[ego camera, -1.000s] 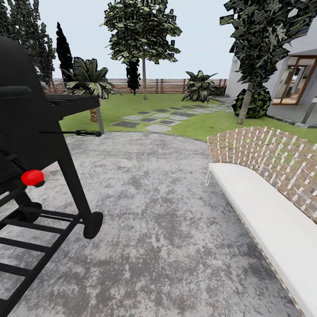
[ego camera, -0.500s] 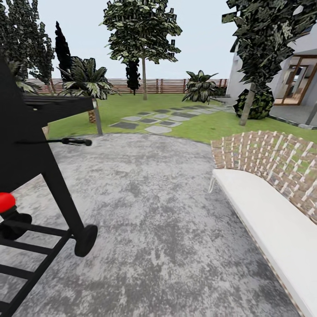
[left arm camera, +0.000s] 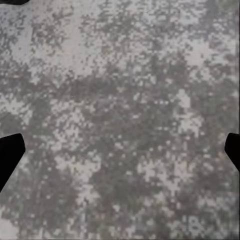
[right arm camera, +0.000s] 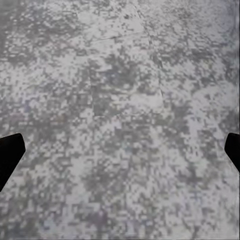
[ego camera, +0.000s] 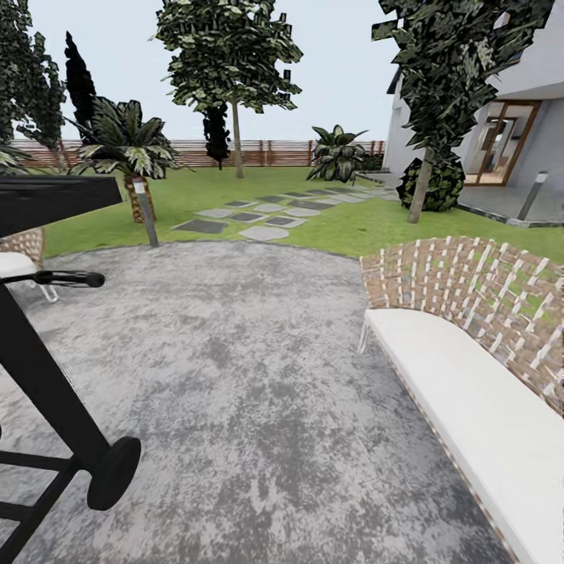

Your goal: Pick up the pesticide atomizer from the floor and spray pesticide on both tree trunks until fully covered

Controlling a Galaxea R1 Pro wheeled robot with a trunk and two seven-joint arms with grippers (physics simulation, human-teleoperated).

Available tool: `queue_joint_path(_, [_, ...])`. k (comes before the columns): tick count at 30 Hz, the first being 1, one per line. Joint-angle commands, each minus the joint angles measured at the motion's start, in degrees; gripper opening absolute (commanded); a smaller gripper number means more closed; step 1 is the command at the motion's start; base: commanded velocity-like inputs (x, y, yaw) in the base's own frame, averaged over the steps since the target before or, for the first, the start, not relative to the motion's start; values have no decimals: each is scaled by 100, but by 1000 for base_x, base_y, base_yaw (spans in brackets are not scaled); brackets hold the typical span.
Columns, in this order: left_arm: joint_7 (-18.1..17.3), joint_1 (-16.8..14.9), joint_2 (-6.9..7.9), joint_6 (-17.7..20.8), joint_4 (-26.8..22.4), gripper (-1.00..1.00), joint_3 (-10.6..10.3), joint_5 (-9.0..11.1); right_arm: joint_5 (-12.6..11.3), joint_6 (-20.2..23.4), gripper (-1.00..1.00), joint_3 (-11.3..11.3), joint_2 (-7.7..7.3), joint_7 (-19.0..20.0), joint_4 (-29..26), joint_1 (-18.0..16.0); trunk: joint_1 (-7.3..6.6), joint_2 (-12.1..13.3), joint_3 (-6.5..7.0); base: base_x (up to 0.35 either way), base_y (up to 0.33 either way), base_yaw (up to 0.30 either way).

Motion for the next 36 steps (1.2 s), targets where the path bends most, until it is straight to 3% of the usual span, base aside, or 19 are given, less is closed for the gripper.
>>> queue_joint_path(1, [0,0,-1,0,0,100,0,0,0,0,100,0,0,0,0,0,0,0,0,298,-191,-63])
queue_joint_path(16, [0,-3,0,0,0,100,0,2,1,0,100,9,8,3,0,0,0,0,0,309,-158,-4])
queue_joint_path(24, [0,-3,1,0,0,100,0,3,7,0,100,9,12,0,0,0,0,0,0,338,-57,169])
queue_joint_path(36, [0,-2,0,0,0,100,0,5,5,0,100,8,11,0,0,0,0,0,0,340,-2,16])
